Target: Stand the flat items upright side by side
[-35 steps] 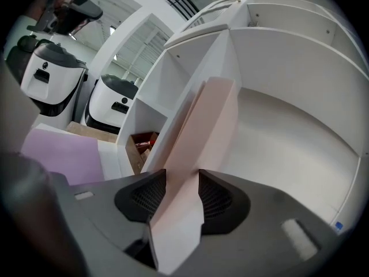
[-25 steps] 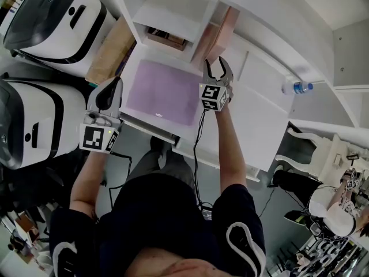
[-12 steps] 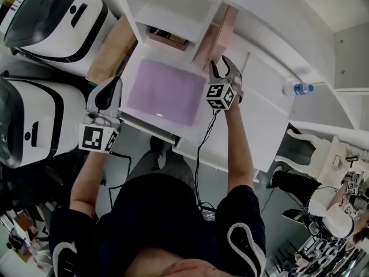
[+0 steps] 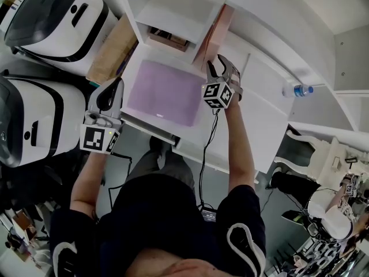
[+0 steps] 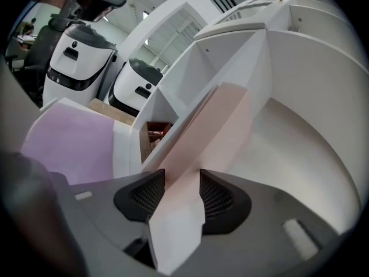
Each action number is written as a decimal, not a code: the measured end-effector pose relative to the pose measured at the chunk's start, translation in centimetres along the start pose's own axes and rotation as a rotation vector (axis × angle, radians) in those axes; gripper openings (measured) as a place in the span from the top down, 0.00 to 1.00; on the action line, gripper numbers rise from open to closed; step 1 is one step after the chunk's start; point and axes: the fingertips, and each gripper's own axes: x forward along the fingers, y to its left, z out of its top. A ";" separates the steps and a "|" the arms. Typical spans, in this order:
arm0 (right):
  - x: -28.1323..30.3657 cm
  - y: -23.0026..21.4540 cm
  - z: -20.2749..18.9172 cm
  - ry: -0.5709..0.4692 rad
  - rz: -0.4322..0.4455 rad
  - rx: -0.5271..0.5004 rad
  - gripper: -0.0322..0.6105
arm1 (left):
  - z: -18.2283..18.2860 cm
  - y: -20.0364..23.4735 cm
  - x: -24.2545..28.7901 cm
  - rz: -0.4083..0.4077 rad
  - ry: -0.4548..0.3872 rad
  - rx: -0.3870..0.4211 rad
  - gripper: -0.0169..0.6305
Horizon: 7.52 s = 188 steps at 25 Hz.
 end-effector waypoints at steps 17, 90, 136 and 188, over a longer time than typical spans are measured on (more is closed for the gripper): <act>-0.5 0.5 0.0 -0.008 0.039 0.062 0.62 | -0.3 0.3 0.1 0.005 0.000 -0.006 0.97; -25.0 13.8 5.2 -0.264 0.258 1.490 0.40 | -12.7 -9.5 10.4 -0.922 0.516 -0.061 0.39; -12.4 29.4 -1.5 -0.274 -0.197 2.390 0.35 | -32.7 -11.5 15.4 -1.537 1.257 0.285 0.33; -12.1 31.3 -3.4 -0.244 -0.211 2.443 0.70 | -34.0 -12.5 12.8 -1.658 1.243 0.383 0.30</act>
